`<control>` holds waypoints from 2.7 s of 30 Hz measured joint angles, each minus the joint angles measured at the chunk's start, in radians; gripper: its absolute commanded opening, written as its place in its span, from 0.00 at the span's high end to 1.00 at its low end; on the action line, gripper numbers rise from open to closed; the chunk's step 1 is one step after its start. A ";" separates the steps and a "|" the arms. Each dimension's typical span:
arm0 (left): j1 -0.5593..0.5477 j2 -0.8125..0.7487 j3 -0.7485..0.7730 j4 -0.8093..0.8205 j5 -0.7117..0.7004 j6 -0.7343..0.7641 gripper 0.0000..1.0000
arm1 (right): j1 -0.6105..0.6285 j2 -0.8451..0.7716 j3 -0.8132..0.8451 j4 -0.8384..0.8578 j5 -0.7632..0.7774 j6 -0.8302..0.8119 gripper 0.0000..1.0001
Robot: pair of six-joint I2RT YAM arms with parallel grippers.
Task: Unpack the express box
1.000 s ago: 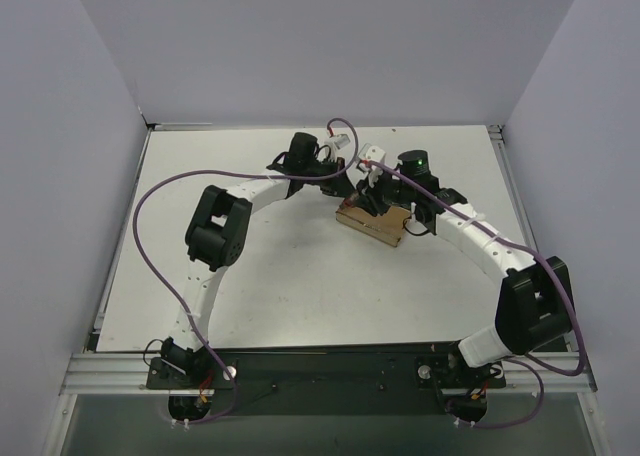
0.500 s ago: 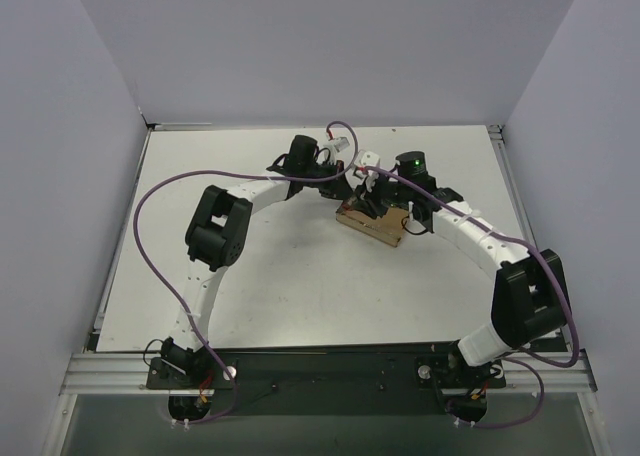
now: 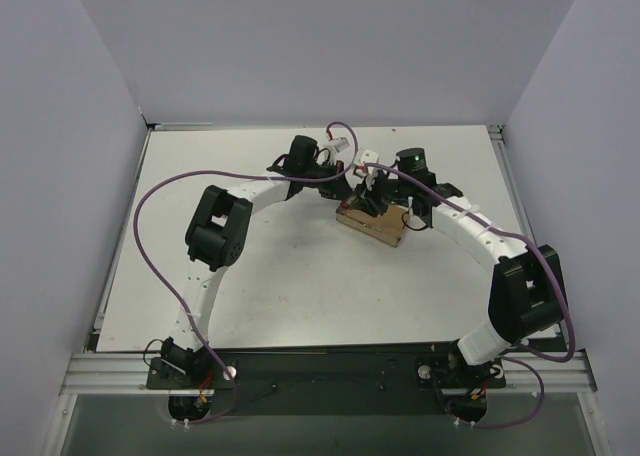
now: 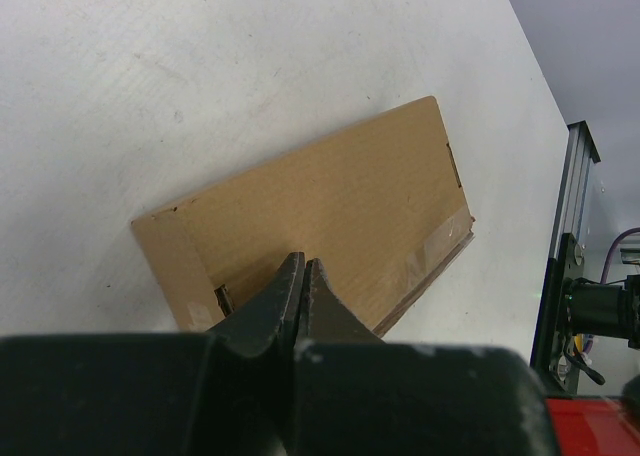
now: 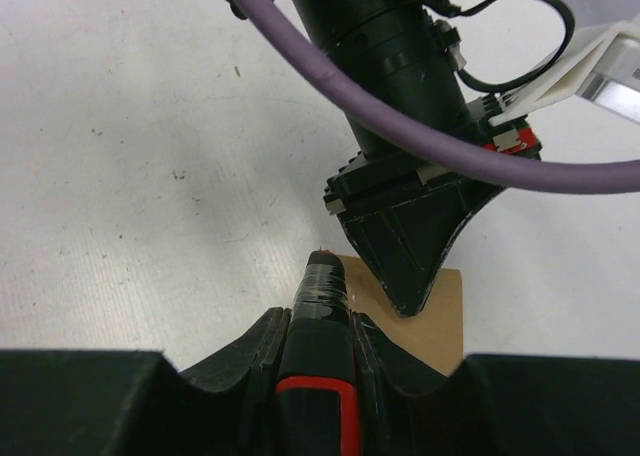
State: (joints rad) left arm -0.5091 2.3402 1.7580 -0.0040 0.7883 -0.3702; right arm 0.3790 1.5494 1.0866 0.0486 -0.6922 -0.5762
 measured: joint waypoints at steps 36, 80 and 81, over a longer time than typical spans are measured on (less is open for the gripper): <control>0.000 0.011 0.000 0.008 0.002 -0.013 1.00 | -0.023 0.052 0.061 -0.098 -0.014 -0.099 1.00; 0.000 0.015 -0.003 0.015 0.040 -0.006 1.00 | -0.216 -0.033 0.080 -0.538 -0.078 -0.525 1.00; 0.000 0.015 -0.003 0.015 0.043 -0.006 0.99 | -0.213 -0.033 0.080 -0.540 -0.078 -0.529 1.00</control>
State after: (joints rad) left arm -0.5091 2.3550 1.7550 0.0109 0.8314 -0.3763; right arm 0.1658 1.5166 1.1664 -0.4915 -0.7704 -1.1049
